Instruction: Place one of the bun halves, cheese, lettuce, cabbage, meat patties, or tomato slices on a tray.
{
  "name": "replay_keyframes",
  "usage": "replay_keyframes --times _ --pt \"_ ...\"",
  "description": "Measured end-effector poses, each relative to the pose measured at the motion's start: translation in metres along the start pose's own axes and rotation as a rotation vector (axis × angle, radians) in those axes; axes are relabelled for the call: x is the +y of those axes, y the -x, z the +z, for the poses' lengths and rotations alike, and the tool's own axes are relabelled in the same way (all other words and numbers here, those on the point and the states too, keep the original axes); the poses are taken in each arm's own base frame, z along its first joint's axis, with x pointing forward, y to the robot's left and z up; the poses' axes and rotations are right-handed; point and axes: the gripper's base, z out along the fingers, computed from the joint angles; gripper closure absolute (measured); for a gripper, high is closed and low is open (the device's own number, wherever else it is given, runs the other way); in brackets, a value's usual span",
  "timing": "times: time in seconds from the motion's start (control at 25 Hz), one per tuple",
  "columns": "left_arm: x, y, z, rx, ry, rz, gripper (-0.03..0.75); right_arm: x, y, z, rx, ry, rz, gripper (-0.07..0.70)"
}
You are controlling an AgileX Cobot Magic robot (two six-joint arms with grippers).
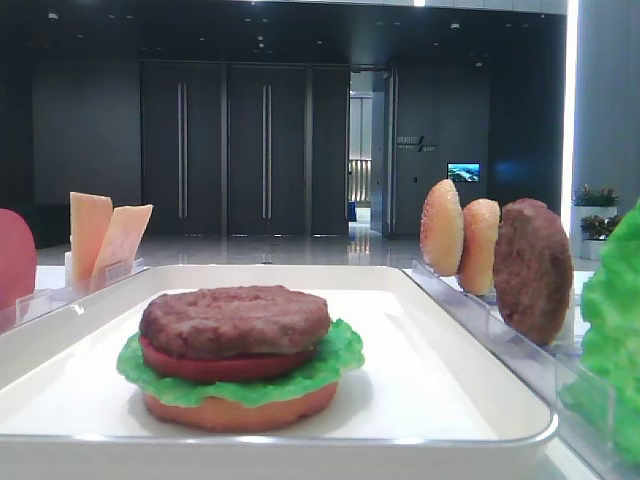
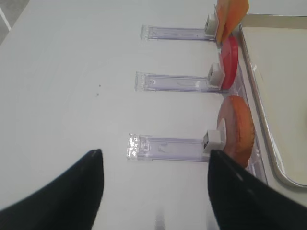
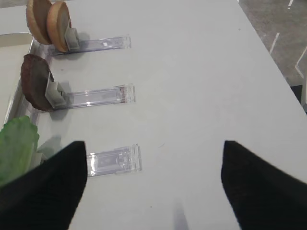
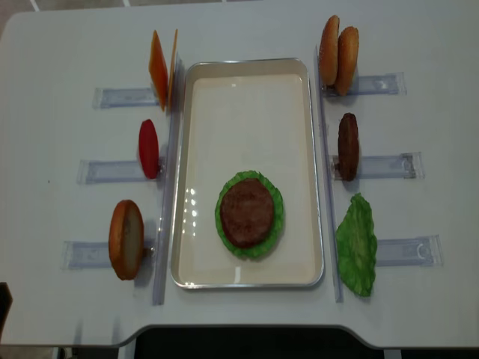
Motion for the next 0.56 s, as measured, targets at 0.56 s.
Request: replay_keyframes --times 0.56 --pt "0.0 0.0 0.0 0.0 0.0 0.0 0.199 0.0 0.0 0.0 0.0 0.0 0.001 0.085"
